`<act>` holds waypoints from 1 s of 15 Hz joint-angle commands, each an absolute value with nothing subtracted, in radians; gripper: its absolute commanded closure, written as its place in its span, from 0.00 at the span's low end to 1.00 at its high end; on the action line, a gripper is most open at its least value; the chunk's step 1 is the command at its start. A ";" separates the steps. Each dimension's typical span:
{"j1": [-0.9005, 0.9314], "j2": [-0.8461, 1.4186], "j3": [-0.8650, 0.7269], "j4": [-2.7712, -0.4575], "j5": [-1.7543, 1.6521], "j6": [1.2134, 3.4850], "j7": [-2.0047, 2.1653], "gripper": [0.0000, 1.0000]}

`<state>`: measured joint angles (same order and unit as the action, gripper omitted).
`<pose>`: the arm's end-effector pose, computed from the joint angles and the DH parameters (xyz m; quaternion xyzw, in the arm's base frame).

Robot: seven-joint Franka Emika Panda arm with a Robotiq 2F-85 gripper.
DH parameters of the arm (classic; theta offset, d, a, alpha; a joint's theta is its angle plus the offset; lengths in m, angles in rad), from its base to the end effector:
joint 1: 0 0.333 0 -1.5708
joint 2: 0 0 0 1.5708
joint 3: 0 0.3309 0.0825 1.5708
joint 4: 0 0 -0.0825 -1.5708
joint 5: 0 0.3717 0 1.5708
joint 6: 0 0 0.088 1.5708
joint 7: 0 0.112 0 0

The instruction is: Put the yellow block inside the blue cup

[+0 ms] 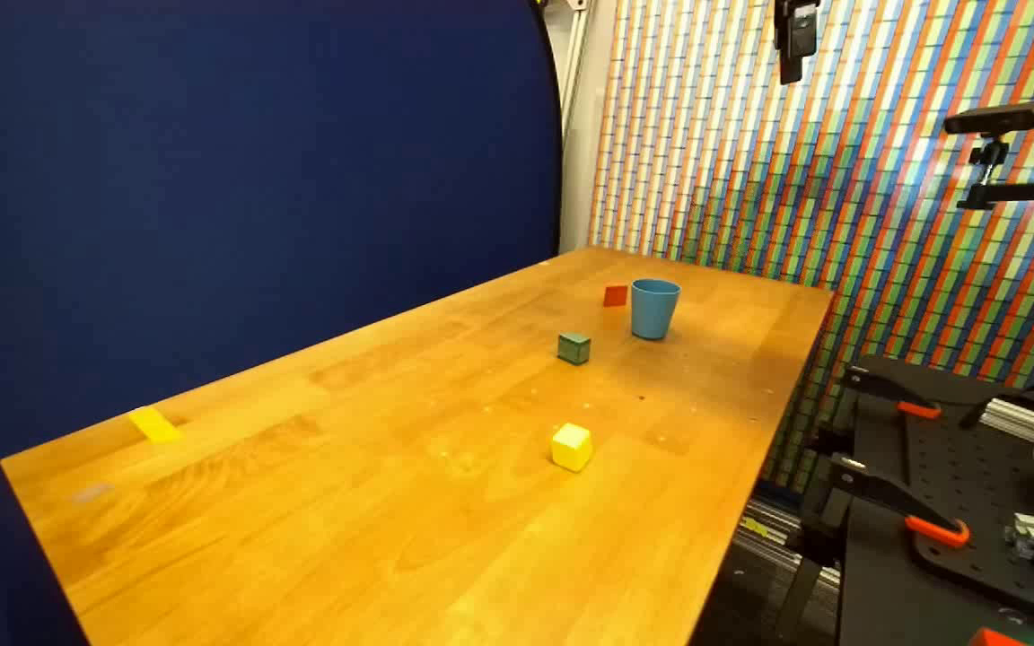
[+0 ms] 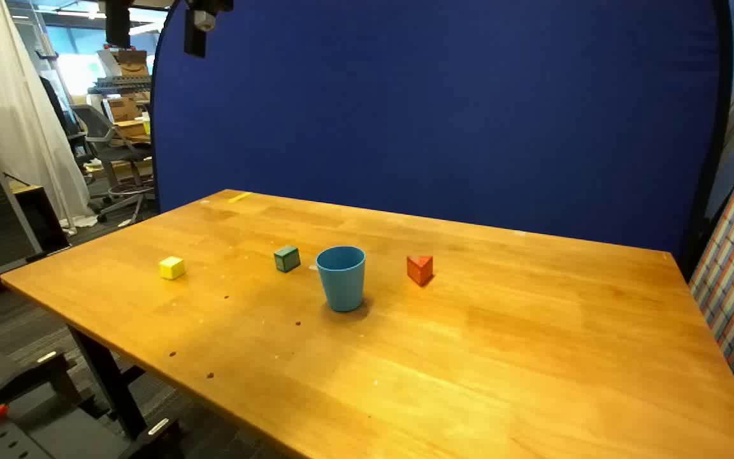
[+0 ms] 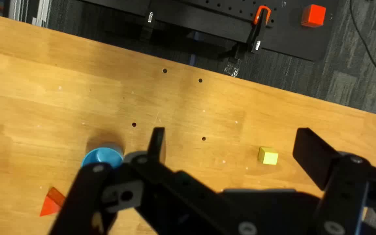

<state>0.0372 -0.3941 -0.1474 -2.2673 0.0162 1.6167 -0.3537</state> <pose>0.3832 -0.0461 0.5060 -0.9826 -0.1281 0.1184 0.0642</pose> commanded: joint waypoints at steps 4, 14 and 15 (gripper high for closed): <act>0.021 -0.395 -0.134 -2.256 0.021 1.616 -0.358 0.00; 0.025 -0.353 -0.129 -2.256 0.019 1.656 -0.352 0.00; 0.031 -0.315 -0.123 -2.258 0.022 1.684 -0.353 0.00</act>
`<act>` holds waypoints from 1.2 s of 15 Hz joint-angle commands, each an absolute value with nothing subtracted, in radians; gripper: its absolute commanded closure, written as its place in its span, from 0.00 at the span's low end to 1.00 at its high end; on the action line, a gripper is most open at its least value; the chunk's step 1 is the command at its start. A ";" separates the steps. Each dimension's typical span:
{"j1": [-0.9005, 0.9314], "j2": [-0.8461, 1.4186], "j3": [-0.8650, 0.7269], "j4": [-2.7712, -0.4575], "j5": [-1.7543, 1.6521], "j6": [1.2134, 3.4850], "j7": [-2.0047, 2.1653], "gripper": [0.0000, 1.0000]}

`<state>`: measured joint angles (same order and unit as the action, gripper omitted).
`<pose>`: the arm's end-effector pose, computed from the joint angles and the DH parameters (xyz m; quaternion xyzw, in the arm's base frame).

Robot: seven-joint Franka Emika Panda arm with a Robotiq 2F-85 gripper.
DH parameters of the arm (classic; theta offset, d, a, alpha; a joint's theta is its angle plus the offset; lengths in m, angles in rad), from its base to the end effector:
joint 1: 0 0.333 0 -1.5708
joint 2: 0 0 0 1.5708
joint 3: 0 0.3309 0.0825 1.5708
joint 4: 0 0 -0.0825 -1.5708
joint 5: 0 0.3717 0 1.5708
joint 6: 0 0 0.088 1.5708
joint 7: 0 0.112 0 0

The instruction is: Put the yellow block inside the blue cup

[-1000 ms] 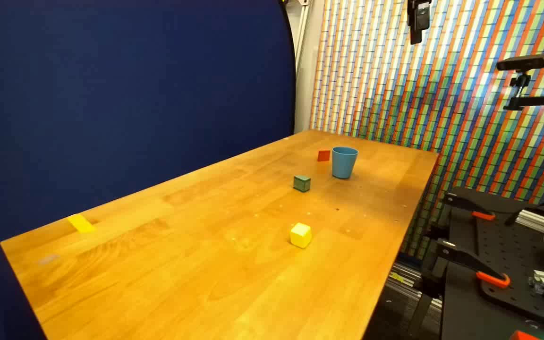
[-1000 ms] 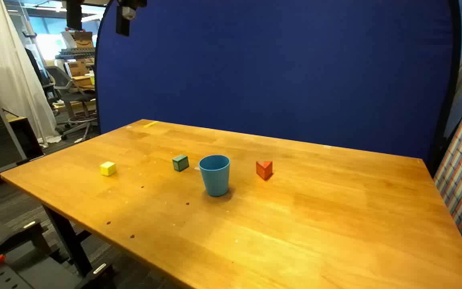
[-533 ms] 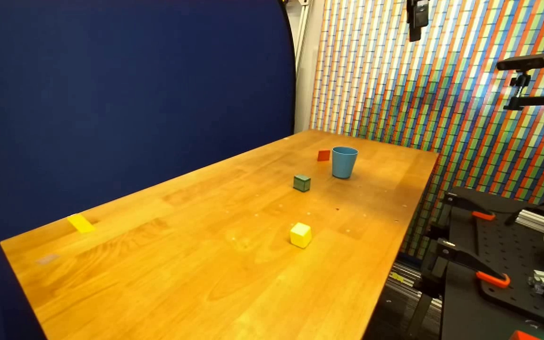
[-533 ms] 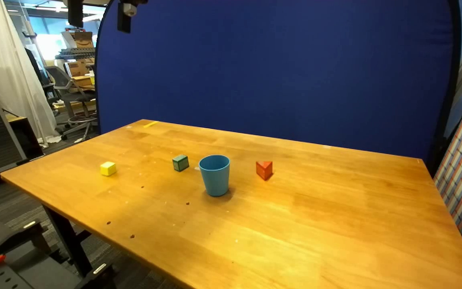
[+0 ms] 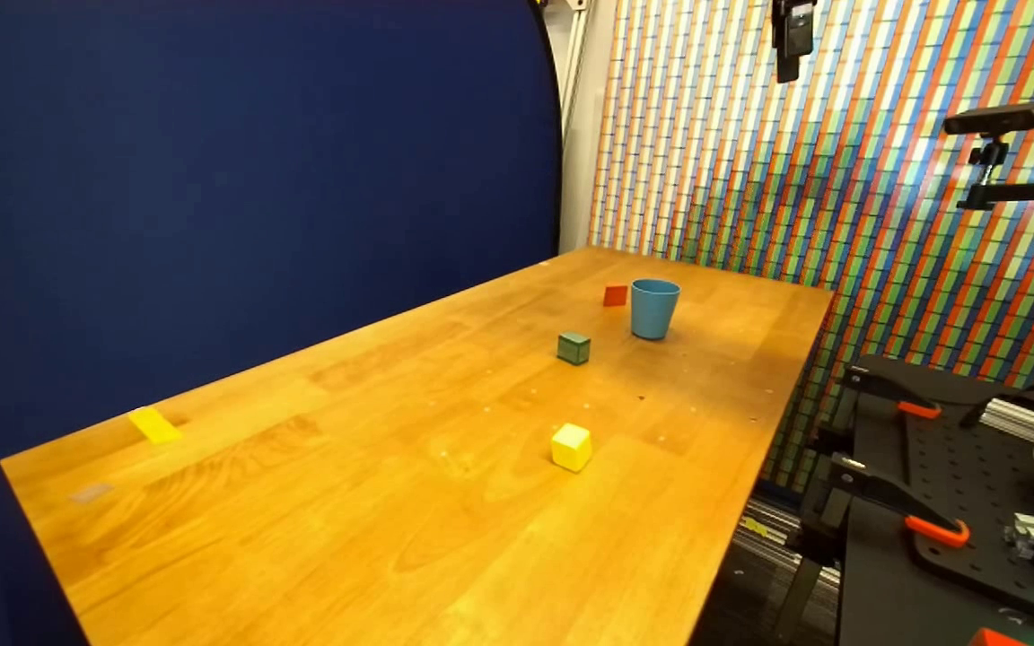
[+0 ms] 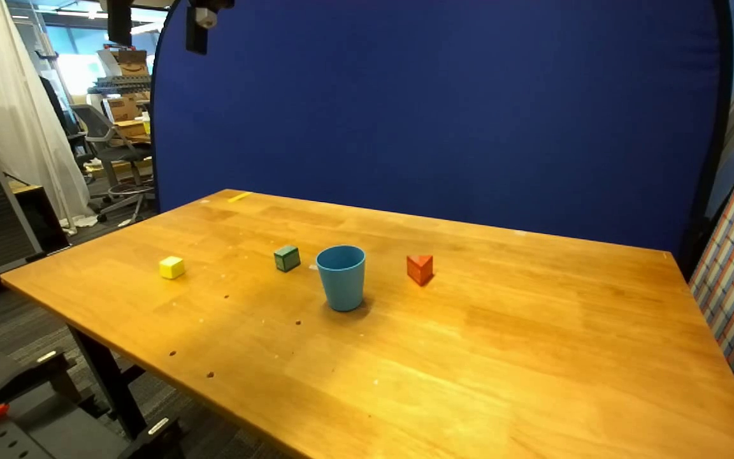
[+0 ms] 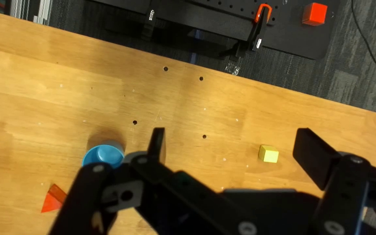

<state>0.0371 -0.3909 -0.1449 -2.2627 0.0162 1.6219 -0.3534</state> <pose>0.3853 -0.0454 0.5071 -0.9829 -0.1288 0.1154 0.0626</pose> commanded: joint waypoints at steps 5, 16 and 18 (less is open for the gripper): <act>0.076 -0.041 -0.040 -2.253 0.032 1.882 -0.375 0.00; 0.154 0.459 0.174 -2.082 0.002 2.187 -0.332 0.00; 0.158 0.483 0.194 -2.056 0.011 2.181 -0.333 0.00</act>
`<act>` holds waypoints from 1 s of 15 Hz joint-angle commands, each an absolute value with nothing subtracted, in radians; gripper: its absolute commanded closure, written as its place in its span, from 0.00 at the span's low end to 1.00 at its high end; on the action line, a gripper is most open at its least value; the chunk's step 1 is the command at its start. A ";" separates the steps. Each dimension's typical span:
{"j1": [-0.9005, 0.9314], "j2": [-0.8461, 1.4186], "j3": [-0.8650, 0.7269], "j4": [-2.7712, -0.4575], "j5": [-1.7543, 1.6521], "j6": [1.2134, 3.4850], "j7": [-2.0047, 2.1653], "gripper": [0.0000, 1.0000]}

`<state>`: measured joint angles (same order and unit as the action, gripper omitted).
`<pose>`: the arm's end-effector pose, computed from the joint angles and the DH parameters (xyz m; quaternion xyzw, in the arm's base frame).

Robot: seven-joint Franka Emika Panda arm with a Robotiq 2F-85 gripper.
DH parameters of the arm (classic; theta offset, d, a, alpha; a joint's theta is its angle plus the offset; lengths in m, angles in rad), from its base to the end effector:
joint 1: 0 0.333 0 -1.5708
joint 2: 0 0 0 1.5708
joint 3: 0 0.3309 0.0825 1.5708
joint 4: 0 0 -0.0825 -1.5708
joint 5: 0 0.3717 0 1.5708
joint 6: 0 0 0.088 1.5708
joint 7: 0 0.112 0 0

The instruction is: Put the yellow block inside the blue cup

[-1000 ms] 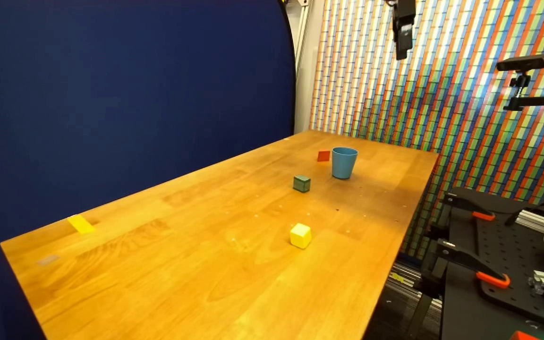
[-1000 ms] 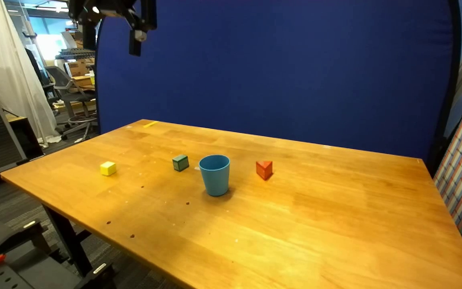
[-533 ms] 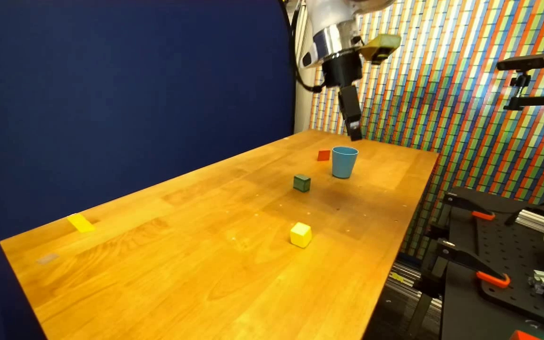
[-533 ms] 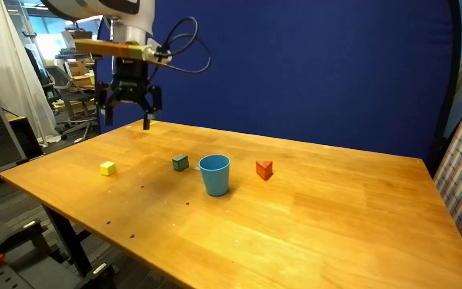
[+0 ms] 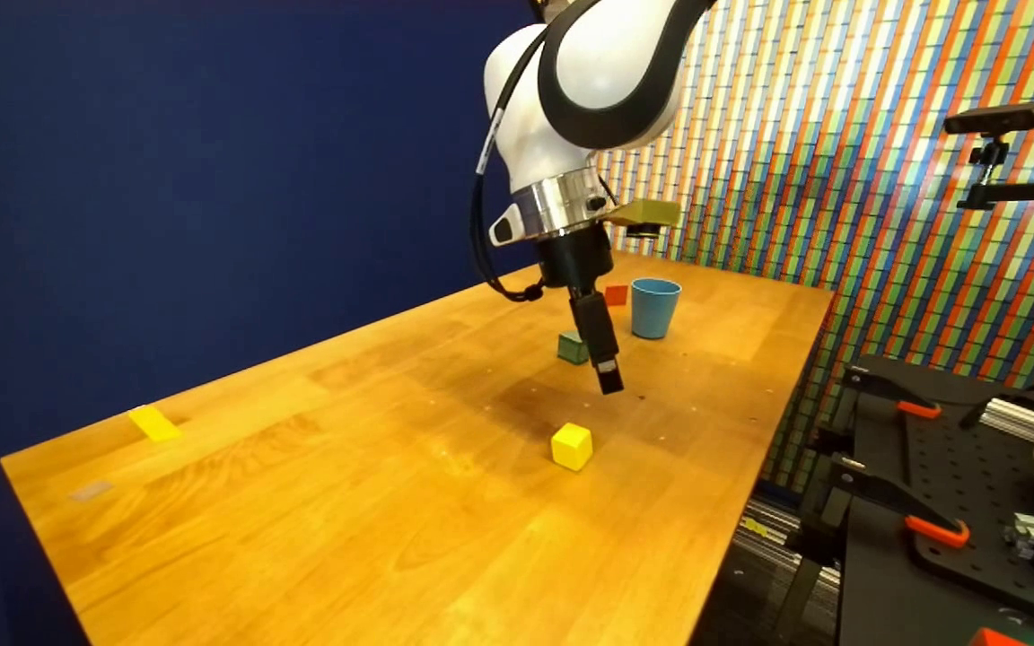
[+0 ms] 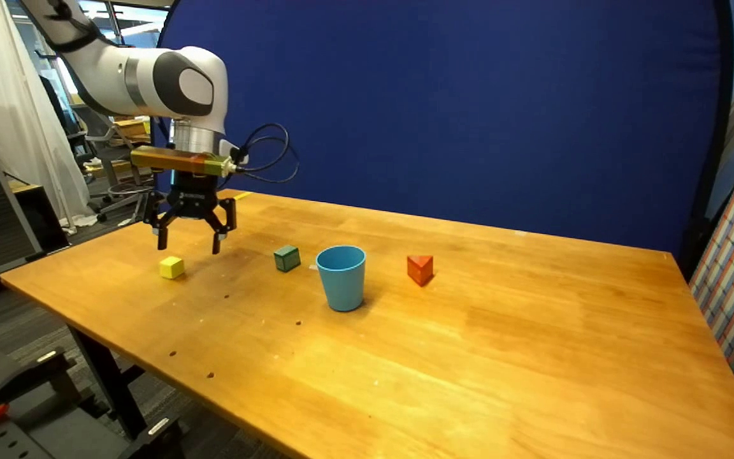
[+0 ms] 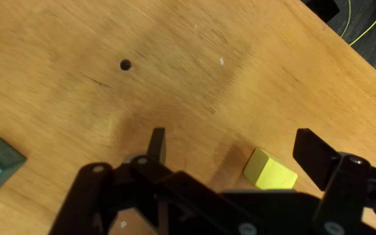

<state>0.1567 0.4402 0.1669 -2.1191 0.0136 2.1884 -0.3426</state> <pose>0.5031 0.1706 0.1991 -0.9305 -0.3155 0.1811 0.0427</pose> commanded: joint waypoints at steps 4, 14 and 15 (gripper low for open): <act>0.163 0.515 0.227 -2.037 0.023 2.196 -0.332 0.00; 0.190 0.599 0.265 -2.046 0.013 2.290 -0.322 0.00; 0.196 0.607 0.264 -2.047 0.009 2.308 -0.317 0.25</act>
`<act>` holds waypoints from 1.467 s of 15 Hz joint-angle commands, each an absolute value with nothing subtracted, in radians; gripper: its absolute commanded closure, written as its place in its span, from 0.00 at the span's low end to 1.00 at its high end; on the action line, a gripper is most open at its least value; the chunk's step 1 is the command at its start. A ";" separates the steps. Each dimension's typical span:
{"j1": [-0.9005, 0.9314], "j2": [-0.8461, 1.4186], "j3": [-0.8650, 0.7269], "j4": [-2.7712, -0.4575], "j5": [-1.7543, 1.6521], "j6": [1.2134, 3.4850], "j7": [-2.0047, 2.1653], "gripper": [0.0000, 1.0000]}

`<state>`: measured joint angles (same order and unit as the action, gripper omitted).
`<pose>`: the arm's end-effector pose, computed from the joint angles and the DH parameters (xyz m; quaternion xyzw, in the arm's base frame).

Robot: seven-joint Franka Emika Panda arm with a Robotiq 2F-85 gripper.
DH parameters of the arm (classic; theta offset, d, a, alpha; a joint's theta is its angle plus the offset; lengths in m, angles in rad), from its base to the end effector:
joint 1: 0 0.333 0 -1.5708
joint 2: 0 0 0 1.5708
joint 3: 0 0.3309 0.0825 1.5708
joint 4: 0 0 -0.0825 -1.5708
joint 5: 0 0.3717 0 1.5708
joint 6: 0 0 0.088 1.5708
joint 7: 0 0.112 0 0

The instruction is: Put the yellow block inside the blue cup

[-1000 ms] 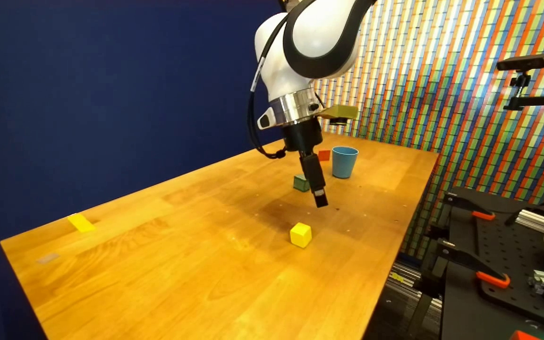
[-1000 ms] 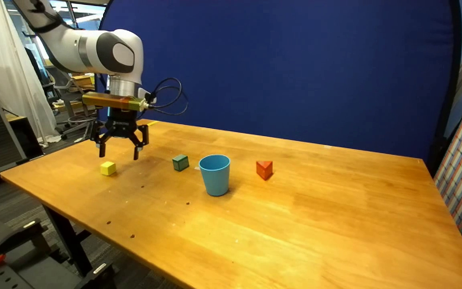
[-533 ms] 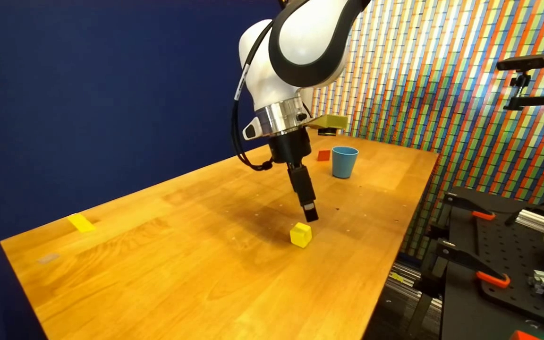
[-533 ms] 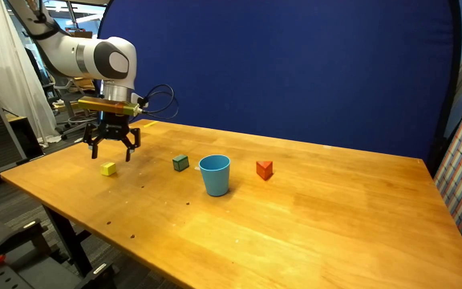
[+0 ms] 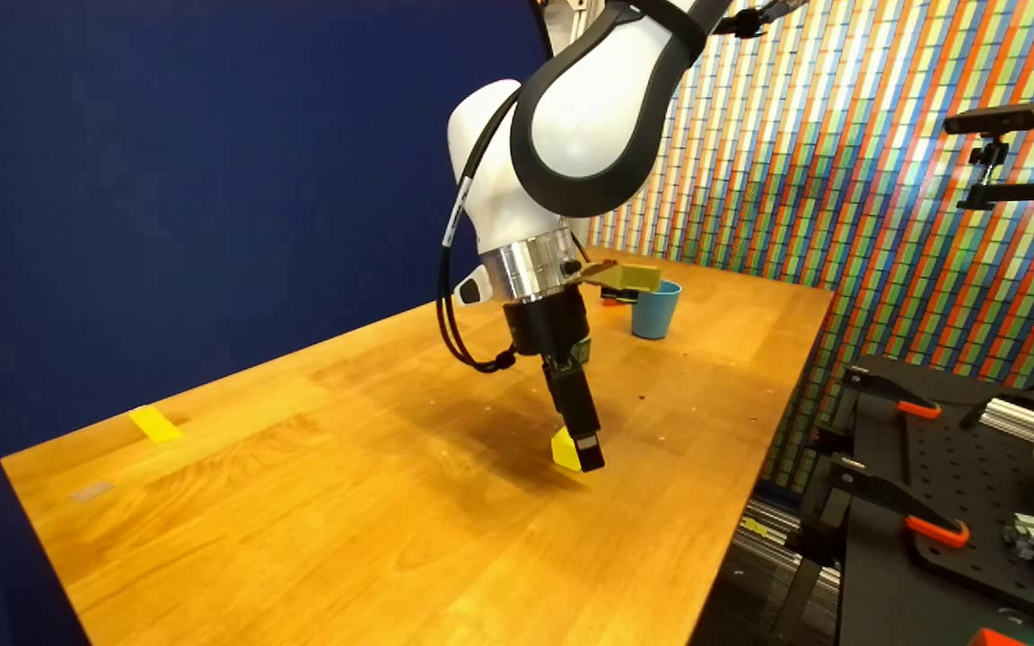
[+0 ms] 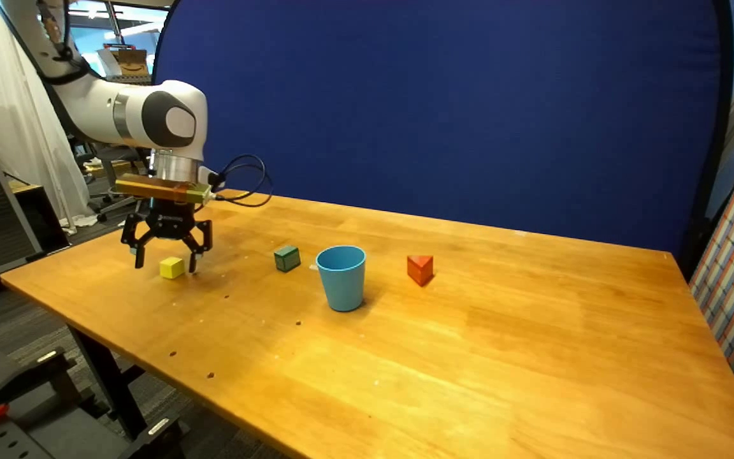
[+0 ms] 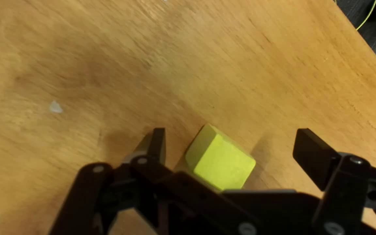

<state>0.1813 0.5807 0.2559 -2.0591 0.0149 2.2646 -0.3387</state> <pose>0.4930 0.2345 0.1518 -0.9131 -0.3590 0.1811 0.0680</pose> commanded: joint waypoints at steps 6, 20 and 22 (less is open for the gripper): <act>0.213 0.562 0.240 -2.070 -0.019 2.305 -0.257 0.65; 0.083 0.238 -0.061 -2.168 -0.267 2.280 0.064 0.76; 0.053 0.228 -0.080 -2.162 -0.269 2.275 0.076 0.76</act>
